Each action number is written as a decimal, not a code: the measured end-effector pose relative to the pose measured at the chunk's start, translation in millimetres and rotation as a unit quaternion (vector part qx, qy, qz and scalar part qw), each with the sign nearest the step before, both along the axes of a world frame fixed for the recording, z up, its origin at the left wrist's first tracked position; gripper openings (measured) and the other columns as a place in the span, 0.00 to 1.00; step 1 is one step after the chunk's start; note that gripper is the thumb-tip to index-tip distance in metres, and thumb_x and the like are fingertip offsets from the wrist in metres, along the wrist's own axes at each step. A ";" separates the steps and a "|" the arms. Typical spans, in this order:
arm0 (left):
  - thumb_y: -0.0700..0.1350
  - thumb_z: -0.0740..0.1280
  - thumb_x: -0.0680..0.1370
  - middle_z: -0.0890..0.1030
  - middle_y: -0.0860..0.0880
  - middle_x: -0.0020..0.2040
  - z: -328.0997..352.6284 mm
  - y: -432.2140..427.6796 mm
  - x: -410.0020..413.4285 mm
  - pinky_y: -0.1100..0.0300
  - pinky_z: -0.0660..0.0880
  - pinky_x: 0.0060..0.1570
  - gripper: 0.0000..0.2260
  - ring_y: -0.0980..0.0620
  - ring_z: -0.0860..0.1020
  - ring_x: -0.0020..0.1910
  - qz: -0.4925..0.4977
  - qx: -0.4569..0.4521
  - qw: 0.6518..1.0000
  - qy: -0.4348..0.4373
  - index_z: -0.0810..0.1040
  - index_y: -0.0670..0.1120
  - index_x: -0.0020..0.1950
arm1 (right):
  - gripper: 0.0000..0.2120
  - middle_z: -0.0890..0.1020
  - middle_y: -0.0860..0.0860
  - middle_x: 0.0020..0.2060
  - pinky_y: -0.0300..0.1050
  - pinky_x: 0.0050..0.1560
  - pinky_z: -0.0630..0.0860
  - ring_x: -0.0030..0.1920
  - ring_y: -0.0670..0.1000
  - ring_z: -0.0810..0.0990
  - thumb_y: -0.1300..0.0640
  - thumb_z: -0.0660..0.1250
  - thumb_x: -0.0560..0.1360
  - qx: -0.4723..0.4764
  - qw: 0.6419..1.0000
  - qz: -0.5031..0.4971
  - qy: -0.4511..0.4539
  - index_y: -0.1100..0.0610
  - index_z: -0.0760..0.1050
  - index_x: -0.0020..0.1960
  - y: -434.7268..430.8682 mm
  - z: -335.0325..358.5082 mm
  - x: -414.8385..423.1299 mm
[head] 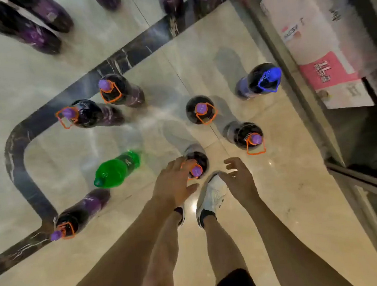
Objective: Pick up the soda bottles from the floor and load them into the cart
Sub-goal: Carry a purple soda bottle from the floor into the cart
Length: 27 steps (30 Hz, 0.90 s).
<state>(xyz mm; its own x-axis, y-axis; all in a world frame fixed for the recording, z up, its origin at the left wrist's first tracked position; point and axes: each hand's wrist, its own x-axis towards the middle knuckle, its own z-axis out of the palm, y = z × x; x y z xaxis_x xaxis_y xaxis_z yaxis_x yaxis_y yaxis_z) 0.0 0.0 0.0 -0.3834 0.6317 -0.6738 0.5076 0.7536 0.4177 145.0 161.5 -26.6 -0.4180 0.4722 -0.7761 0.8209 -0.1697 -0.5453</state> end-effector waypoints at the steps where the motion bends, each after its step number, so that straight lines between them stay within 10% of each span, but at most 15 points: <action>1: 0.55 0.74 0.75 0.68 0.47 0.75 -18.9 5.0 5.3 0.46 0.74 0.62 0.33 0.43 0.69 0.70 -0.014 0.014 1.000 0.008 0.67 0.51 0.77 | 0.14 0.79 0.53 0.54 0.29 0.40 0.71 0.45 0.48 0.79 0.61 0.74 0.77 -0.005 1.000 -0.015 -0.002 0.50 0.75 0.59 2.1 -18.7 -0.7; 10: 0.52 0.76 0.74 0.78 0.52 0.67 -134.7 4.0 31.2 0.56 0.74 0.66 0.20 0.51 0.74 0.67 0.111 0.179 0.977 0.020 0.80 0.49 0.64 | 0.18 0.79 0.50 0.55 0.37 0.44 0.73 0.49 0.50 0.80 0.65 0.74 0.76 -0.045 0.995 -0.091 -0.009 0.50 0.75 0.61 7.3 -147.0 23.3; 16: 0.53 0.80 0.70 0.79 0.57 0.67 -150.9 5.0 -1.1 0.62 0.74 0.66 0.23 0.59 0.77 0.65 0.289 0.214 0.932 -0.047 0.81 0.52 0.63 | 0.38 0.74 0.36 0.66 0.48 0.63 0.75 0.67 0.50 0.74 0.62 0.82 0.69 -0.103 0.994 -0.001 0.042 0.38 0.68 0.71 -12.4 -192.6 13.1; 20: 0.46 0.79 0.72 0.82 0.57 0.64 -161.2 14.0 -39.1 0.61 0.74 0.64 0.16 0.59 0.78 0.64 0.360 0.230 0.898 -0.109 0.84 0.53 0.59 | 0.46 0.71 0.26 0.67 0.34 0.61 0.74 0.69 0.32 0.70 0.62 0.83 0.68 -0.139 0.985 0.039 0.089 0.32 0.64 0.72 -22.9 -220.8 -13.5; 24: 0.38 0.75 0.75 0.86 0.54 0.53 -170.9 5.3 -77.9 0.65 0.77 0.52 0.10 0.57 0.83 0.53 0.433 0.244 0.856 -0.143 0.86 0.48 0.55 | 0.48 0.70 0.33 0.69 0.23 0.57 0.70 0.64 0.25 0.70 0.62 0.85 0.66 -0.122 0.980 0.100 0.124 0.39 0.62 0.75 -25.1 -255.6 -30.7; 27: 0.35 0.73 0.77 0.86 0.56 0.43 -181.8 -5.0 -94.0 0.72 0.75 0.40 0.10 0.59 0.81 0.40 0.454 0.250 0.840 -0.160 0.86 0.45 0.56 | 0.54 0.66 0.33 0.73 0.38 0.70 0.70 0.72 0.35 0.68 0.48 0.88 0.61 -0.064 0.974 0.176 0.126 0.38 0.60 0.78 -29.8 -278.1 -46.8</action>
<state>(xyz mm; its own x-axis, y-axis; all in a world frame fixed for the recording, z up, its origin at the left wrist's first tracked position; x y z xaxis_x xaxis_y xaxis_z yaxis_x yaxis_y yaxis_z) -94.0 -5.0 -181.8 -0.7091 0.4121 -0.5721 -0.3800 0.4601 0.8024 98.2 131.7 -304.8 -0.7219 0.1720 -0.6703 0.6827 0.0186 -0.7305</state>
